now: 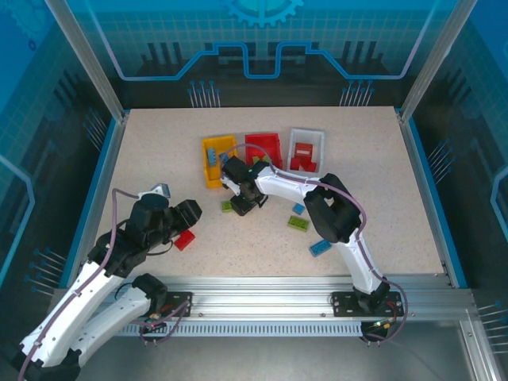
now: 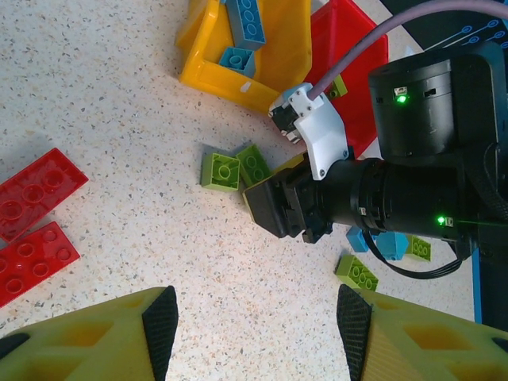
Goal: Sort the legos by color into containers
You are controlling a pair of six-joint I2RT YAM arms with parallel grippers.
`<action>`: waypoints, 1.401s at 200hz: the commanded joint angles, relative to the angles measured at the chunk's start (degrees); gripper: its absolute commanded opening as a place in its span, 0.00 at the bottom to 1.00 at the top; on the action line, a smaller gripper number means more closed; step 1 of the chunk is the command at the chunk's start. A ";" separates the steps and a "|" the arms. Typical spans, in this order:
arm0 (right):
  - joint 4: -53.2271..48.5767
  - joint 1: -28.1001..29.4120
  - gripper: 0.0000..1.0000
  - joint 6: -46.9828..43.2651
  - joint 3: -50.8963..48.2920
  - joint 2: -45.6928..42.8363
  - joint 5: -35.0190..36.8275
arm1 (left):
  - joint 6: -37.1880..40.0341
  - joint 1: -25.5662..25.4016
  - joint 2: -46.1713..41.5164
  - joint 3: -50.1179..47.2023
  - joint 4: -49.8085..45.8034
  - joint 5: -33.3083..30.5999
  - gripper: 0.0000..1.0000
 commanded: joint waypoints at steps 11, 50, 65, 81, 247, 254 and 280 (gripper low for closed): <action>-0.64 0.67 0.36 0.44 -1.28 -2.02 2.14 | 0.91 -0.25 -0.05 0.71 -0.49 -0.24 0.60; 0.91 0.70 0.34 4.01 -8.84 -16.13 5.72 | 1.89 -0.26 3.36 3.06 5.40 5.03 0.61; 0.63 -0.74 0.34 6.53 -10.85 -20.55 6.28 | 2.27 -0.25 6.34 4.51 8.09 7.49 0.61; 0.17 -3.55 0.33 9.54 -10.75 -22.49 5.30 | 2.36 -0.33 10.07 5.13 11.82 9.63 0.61; -17.43 -17.14 0.55 18.04 38.83 12.17 -7.46 | 7.68 -13.76 35.09 19.41 19.97 -3.43 0.61; -16.63 -16.95 0.55 17.85 37.42 10.44 -7.10 | 7.80 -13.88 35.21 19.42 19.43 -3.71 0.61; -12.67 -16.09 0.54 17.79 30.02 1.55 -5.55 | 7.72 -14.33 35.02 19.49 17.03 -5.71 0.61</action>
